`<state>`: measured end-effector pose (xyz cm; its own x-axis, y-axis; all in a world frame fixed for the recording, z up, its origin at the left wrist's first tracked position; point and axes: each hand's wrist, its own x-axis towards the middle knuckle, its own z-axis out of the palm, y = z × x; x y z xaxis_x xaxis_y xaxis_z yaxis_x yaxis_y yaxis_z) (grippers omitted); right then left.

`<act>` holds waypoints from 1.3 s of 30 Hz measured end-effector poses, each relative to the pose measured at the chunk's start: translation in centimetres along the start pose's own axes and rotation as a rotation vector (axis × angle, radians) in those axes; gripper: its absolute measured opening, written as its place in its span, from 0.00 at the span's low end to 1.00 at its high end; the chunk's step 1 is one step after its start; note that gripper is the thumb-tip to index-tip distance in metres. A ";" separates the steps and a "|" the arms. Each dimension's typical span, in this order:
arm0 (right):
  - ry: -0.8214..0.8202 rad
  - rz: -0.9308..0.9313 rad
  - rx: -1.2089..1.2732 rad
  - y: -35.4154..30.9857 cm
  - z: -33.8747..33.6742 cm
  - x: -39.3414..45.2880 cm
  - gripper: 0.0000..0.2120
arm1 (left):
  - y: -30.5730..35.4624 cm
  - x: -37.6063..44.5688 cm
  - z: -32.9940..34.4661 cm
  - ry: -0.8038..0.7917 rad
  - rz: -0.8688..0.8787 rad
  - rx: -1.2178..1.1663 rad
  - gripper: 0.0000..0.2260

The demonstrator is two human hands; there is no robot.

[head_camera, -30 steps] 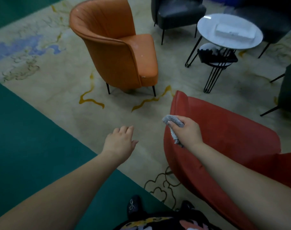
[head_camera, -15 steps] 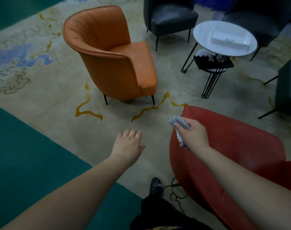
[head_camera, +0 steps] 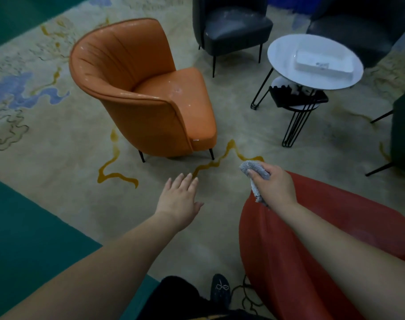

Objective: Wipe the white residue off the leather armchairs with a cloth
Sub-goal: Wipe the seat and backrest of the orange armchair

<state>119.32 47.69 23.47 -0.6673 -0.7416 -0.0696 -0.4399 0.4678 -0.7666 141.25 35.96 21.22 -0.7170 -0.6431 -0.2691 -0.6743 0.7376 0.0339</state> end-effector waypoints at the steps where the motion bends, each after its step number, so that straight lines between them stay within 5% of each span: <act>1: -0.005 -0.009 -0.012 -0.2 0.2 0.7 0.06 | -0.6 0.7 -0.2 -0.005 0.001 0.004 0.32; 21: 0.174 0.109 -0.025 -10.5 7.4 17.0 0.07 | -16.0 20.1 -7.1 0.024 0.194 0.025 0.31; 39: 0.034 0.103 -0.017 -9.3 3.2 36.8 0.07 | -13.9 37.9 -10.7 -0.049 0.079 0.018 0.32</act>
<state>100.78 14.54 25.97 -0.7293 -0.6726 -0.1257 -0.3780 0.5492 -0.7453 121.56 -0.82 20.89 -0.7582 -0.5720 -0.3129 -0.6122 0.7897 0.0400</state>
